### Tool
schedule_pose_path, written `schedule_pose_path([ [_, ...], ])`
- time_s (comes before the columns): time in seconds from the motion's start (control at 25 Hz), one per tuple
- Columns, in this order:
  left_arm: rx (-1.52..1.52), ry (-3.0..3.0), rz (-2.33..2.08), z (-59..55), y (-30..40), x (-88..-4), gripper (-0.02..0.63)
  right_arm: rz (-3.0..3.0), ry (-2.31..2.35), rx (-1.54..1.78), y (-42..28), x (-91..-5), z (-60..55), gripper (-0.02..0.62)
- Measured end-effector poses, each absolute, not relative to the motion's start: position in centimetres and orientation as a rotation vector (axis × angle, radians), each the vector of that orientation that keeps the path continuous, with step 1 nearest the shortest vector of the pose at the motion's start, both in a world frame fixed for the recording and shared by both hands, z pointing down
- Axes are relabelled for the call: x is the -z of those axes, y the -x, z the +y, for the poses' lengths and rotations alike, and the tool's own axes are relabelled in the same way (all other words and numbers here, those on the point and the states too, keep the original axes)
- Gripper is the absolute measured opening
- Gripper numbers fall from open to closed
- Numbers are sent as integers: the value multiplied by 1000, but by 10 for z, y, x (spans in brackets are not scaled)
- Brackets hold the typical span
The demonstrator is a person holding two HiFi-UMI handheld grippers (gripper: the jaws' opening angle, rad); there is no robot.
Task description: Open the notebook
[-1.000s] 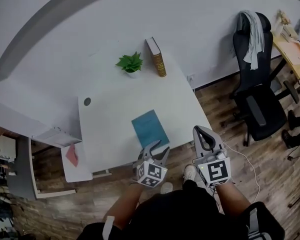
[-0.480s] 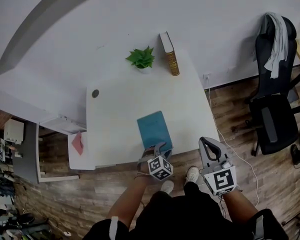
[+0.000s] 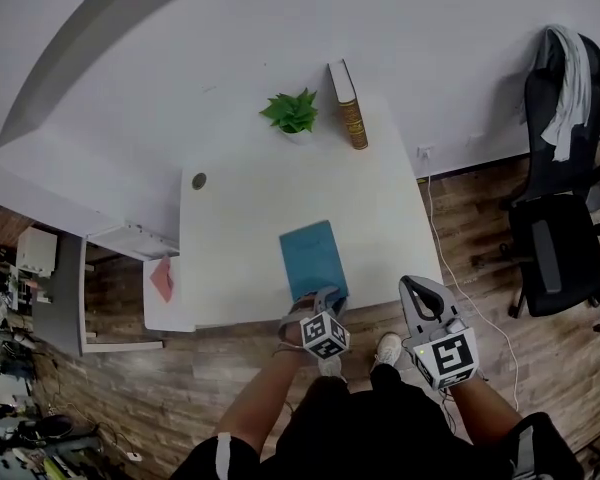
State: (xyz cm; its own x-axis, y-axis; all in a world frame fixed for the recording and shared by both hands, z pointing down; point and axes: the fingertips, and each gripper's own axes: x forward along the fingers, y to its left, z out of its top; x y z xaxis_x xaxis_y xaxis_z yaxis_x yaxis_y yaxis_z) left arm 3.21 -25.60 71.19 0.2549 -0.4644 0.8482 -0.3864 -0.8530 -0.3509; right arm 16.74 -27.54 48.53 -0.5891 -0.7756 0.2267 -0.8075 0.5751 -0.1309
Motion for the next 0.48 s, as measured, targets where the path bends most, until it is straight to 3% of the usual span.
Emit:
schedule_pose_path([
  [0.2,1660,2487,777,-249,-35,-710,33,-2661,-1336,-382,-166,-487,-273,-2],
  [0.48,1483,2701,963,-252,-29,-685,15,-2667,-1294,-416,-139,-487,-263,-2],
])
